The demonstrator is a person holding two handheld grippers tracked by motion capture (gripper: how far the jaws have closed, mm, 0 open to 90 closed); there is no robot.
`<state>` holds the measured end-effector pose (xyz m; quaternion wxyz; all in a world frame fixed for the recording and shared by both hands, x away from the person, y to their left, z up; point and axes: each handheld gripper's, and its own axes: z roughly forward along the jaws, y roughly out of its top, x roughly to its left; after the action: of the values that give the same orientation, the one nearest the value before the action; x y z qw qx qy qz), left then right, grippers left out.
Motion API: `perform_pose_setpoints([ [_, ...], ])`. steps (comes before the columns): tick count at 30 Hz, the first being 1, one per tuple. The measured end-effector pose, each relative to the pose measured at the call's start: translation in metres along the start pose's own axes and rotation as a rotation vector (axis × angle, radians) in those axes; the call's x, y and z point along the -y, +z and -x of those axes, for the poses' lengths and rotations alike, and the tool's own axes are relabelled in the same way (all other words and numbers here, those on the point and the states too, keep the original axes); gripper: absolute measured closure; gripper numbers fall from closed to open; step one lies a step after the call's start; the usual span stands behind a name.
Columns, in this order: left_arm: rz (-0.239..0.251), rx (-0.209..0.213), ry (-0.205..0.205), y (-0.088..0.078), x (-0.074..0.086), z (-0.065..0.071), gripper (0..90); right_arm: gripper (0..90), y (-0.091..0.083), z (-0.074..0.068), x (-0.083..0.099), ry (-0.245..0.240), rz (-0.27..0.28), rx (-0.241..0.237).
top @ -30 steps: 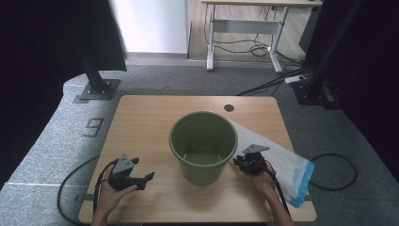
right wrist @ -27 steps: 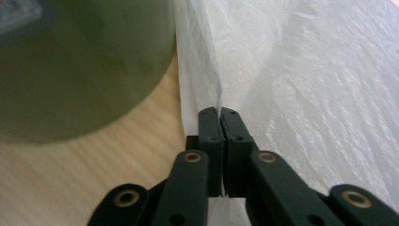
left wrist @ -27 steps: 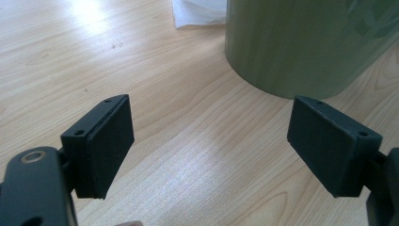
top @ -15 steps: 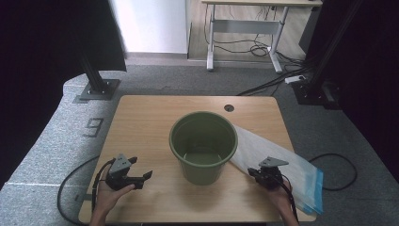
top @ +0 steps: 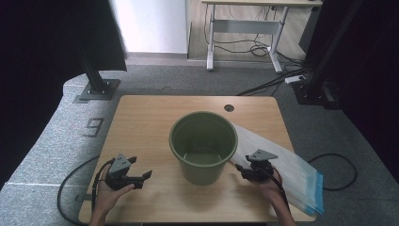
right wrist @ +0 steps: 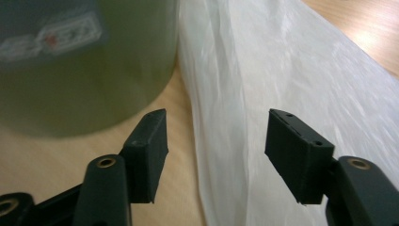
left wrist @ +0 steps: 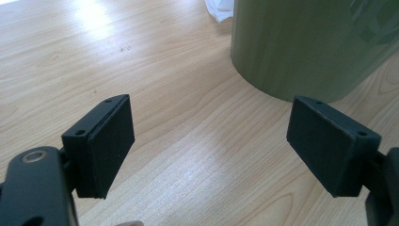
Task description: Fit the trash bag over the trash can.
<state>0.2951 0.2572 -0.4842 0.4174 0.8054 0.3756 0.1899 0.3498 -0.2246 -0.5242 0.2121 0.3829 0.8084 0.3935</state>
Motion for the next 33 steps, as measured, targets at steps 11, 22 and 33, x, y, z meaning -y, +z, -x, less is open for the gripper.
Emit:
perform_pose_setpoints([
  [11, -0.002, -0.009, -0.005, -0.001, 0.001, -0.002, 15.3, 38.0, 0.035, 0.0, -0.014, -0.006, -0.016, -0.036],
  [22, -0.007, -0.012, -0.003, 0.0, 0.003, -0.002, 15.3, 49.2, 0.05, 0.001, -0.013, -0.001, -0.063, -0.021],
  [33, -0.015, -0.014, -0.007, 0.002, 0.005, -0.002, 15.4, 85.1, 0.051, 0.007, -0.007, 0.025, -0.064, -0.007],
])
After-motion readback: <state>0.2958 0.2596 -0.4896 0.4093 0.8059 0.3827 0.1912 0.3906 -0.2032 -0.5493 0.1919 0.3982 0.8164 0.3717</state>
